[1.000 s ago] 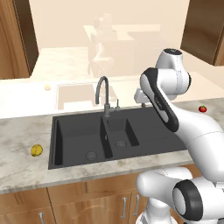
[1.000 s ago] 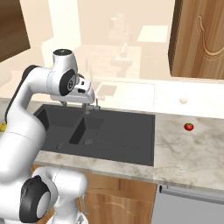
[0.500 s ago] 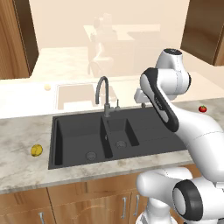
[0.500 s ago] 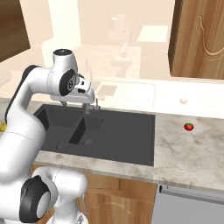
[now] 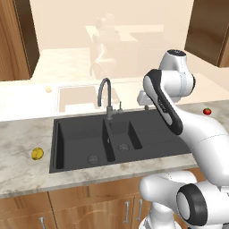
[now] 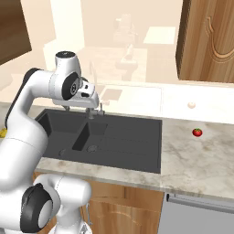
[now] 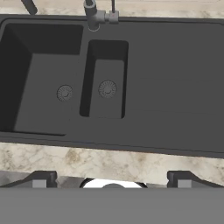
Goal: Turn on the sink faucet. Then move the lemon from the counter to the sink. Turn off the sink. Move the vegetable from the sink to the pot next to the stove. Finally move the pot to the front left burner.
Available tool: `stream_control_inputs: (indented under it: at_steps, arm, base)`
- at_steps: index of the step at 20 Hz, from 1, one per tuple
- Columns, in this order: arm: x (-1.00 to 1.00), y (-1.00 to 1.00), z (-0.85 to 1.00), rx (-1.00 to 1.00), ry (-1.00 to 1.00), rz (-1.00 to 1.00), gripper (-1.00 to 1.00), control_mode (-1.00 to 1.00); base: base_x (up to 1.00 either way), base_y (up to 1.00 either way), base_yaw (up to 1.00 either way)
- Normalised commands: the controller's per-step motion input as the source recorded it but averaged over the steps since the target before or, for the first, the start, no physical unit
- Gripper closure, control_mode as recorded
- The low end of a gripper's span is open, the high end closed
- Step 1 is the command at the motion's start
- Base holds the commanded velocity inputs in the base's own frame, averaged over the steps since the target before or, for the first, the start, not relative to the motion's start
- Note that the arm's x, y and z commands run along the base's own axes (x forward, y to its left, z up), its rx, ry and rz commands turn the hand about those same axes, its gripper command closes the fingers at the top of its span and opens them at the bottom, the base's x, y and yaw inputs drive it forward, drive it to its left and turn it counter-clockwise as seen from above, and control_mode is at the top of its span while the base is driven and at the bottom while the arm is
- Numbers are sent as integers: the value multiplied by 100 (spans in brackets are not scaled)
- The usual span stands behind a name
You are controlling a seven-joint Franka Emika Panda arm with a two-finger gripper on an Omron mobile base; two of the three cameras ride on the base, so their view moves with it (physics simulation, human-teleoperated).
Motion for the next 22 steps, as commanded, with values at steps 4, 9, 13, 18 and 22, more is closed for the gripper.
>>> stream_control_inputs:
  at_steps: [4, 9, 13, 18, 22]
  arm:
    - [0, 1, 0, 0, 0, -1, -100, 100]
    - [0, 0, 0, 0, 0, 0, -100, 100]
    - [0, 0, 0, 0, 0, 0, -100, 100]
    - [0, 0, 0, 0, 0, 0, -100, 100]
    - [0, 0, 0, 0, 0, 0, -100, 100]
  base:
    - [0, 7, -2]
    - [3, 43, -10]
    - [8, 43, -9]
    - [14, 36, -6]
    - [27, 35, -3]
